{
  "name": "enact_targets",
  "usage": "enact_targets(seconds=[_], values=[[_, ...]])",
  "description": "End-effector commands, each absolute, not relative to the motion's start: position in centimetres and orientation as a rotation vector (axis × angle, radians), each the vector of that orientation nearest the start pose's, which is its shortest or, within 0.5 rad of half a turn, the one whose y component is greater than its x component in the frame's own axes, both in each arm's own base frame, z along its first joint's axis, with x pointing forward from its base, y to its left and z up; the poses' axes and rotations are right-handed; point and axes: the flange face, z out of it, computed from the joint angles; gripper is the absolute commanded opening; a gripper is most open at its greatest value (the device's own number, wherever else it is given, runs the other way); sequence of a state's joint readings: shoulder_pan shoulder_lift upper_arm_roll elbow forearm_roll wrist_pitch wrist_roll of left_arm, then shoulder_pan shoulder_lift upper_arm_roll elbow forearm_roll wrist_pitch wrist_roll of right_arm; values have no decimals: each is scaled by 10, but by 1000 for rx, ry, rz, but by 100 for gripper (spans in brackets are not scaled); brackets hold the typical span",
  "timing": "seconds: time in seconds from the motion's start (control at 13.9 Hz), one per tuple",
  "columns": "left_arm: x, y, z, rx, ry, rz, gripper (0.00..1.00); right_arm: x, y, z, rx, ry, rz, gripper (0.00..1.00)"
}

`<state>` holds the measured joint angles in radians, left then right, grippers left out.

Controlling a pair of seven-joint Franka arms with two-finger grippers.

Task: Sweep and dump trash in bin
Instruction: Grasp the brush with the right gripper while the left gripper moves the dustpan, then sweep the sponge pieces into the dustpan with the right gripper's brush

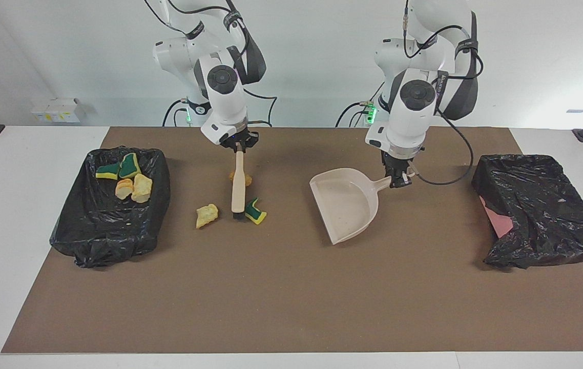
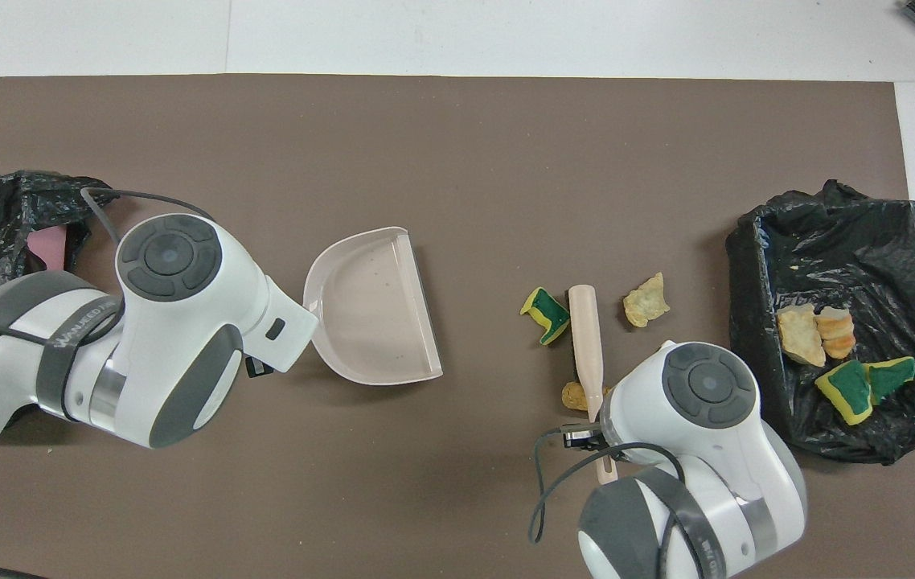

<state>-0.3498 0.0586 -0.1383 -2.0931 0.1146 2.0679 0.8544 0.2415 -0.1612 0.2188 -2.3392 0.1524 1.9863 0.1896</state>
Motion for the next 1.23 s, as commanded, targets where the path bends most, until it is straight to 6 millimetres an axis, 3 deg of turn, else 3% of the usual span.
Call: enact_targets(seconds=[0.0, 0.14, 0.29, 0.72, 1.01, 1.15], values=[[472, -270, 374, -2309, 1961, 135, 0, 424, 220, 368, -3027, -359, 318, 0], [468, -277, 372, -2306, 1959, 125, 0, 434, 227, 352, -3019, -363, 313, 0], [464, -282, 372, -2304, 1960, 123, 0, 440, 232, 351, -3013, -369, 298, 0], [458, -292, 372, -2319, 1940, 116, 0, 397, 302, 366, -2947, -442, 325, 0], [456, -288, 365, -2322, 1940, 52, 0, 369, 338, 380, -2951, -401, 357, 0], [456, -287, 362, -2324, 1941, 33, 0, 369, 344, 391, -2956, -380, 384, 0]])
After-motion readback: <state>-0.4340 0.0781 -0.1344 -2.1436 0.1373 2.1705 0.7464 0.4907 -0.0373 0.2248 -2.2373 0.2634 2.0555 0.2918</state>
